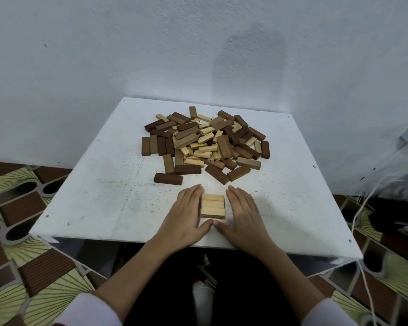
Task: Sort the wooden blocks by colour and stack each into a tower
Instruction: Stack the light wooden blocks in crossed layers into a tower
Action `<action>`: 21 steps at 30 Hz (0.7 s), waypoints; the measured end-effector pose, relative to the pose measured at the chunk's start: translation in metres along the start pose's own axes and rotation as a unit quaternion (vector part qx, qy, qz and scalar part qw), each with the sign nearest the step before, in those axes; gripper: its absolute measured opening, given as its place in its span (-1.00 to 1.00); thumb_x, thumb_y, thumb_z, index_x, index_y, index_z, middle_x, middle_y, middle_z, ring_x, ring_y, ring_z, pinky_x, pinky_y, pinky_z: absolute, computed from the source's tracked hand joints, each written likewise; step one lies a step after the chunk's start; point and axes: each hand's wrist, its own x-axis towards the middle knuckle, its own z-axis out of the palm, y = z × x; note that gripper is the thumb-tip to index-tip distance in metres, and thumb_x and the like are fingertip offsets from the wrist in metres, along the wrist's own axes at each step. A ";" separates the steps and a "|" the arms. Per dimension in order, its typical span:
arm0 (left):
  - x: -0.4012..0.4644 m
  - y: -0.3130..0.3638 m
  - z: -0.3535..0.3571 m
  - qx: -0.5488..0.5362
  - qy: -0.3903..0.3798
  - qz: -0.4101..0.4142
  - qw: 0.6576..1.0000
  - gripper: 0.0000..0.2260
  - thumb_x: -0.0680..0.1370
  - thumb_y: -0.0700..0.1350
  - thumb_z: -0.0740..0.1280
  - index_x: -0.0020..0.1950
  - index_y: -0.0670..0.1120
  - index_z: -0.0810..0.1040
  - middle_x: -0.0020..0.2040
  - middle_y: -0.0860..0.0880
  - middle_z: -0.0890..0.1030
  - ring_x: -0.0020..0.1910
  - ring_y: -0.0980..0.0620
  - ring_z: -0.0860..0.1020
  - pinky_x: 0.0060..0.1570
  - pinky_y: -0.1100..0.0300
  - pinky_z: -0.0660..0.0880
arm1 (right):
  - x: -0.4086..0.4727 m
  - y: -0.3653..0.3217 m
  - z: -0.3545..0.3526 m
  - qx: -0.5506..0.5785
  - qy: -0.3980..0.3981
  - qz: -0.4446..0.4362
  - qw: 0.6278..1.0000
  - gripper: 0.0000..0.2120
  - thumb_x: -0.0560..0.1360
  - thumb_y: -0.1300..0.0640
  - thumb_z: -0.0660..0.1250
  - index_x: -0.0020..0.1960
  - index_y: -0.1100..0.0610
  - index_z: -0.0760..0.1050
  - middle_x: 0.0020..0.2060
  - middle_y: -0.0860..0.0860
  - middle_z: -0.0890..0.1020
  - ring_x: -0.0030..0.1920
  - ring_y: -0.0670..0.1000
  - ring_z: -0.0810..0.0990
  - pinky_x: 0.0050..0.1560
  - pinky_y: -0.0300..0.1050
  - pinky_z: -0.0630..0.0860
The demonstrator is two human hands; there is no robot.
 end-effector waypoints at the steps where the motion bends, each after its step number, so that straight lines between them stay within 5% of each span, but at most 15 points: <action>1: -0.001 0.001 0.001 0.019 -0.004 -0.010 1.000 -0.26 0.47 0.25 0.14 0.51 -0.13 0.06 0.52 -0.03 0.10 0.47 0.06 0.02 0.41 0.22 0.04 | 0.000 0.000 0.001 -0.018 -0.007 -0.001 1.000 -0.02 0.35 -0.51 -0.14 0.53 0.16 -0.04 0.53 0.03 0.03 0.52 -0.01 -0.08 0.48 -0.10 -0.20; 8: -0.002 0.002 0.007 0.140 -0.055 -0.038 0.988 -0.12 0.35 0.34 -0.31 0.54 -0.17 -0.17 0.56 -0.09 -0.17 0.52 0.02 -0.22 0.43 0.16 -0.29 | -0.002 -0.001 0.002 -0.074 -0.032 -0.015 0.997 0.02 0.28 -0.41 -0.56 0.53 0.21 -0.17 0.53 0.10 -0.16 0.51 0.01 -0.24 0.36 -0.11 -0.42; 21: 0.000 0.004 0.009 0.185 -0.081 -0.039 0.979 -0.15 0.35 0.28 -0.41 0.53 -0.18 -0.21 0.55 -0.10 -0.21 0.51 0.01 -0.27 0.45 0.08 -0.30 | -0.001 -0.004 0.005 -0.112 -0.042 -0.005 0.993 0.01 0.27 -0.33 -0.69 0.53 0.21 -0.17 0.53 0.11 -0.16 0.52 0.02 -0.20 0.37 0.02 -0.41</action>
